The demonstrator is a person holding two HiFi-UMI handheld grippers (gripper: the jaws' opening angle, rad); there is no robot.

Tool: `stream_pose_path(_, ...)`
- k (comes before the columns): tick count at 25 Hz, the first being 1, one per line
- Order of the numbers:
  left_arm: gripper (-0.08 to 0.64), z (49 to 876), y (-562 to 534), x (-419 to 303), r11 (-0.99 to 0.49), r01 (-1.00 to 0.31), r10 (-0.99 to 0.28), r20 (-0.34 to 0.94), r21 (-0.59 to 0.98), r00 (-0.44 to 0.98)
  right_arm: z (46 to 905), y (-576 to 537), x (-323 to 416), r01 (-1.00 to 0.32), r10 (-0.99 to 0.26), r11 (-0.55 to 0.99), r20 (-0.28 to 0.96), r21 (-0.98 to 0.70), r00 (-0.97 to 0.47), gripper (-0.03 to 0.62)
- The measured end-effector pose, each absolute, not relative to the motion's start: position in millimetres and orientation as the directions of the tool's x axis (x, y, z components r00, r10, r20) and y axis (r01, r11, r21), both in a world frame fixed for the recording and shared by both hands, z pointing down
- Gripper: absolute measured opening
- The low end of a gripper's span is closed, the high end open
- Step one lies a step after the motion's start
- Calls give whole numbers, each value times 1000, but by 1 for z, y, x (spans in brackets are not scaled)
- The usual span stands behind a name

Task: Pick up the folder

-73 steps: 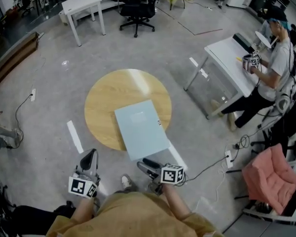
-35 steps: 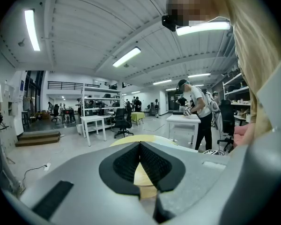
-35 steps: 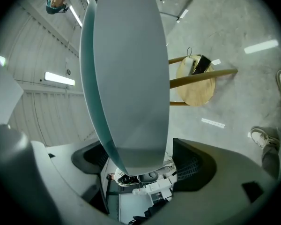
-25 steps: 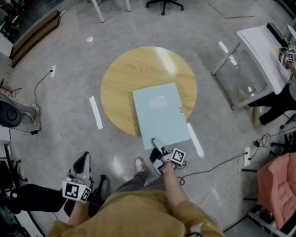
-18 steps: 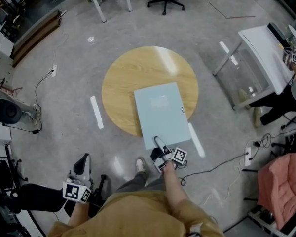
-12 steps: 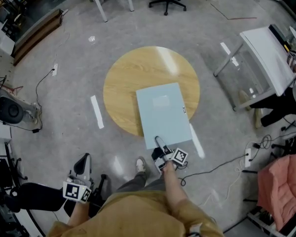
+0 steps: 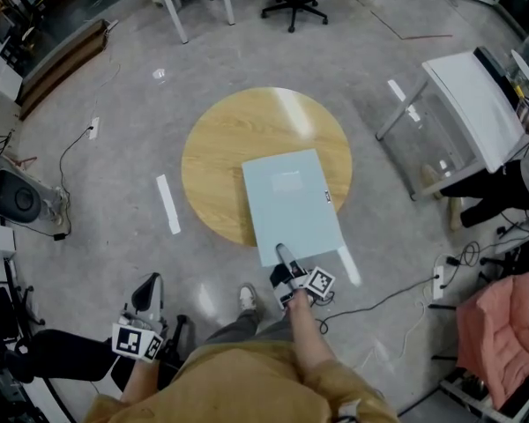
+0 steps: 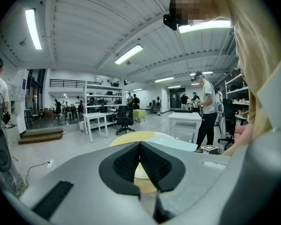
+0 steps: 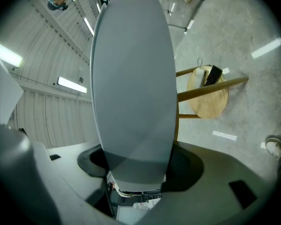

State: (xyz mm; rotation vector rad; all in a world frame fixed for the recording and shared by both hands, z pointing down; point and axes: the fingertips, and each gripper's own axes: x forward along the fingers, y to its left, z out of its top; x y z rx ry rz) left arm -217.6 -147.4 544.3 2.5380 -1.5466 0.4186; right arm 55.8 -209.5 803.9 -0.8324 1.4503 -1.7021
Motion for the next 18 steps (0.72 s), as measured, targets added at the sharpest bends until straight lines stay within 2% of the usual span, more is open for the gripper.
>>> stream_pose_path(6, 3, 546, -148, -216, -465, -885, -847, 300, -19, 438, 786, -220, 60, 114, -867, -37, -25, -993, -497, 278)
stream_pose_path(11, 3, 547, -146, -218, -461, -887, -848, 300, -15, 436, 772, -225, 71, 36, -867, 6, -24, -999, -498, 273)
stream_pose_path(18, 3, 545, -149, -215, -461, -887, -854, 273, -7, 442, 721, -233, 75, 13, -849, 113, -104, -993, -518, 272)
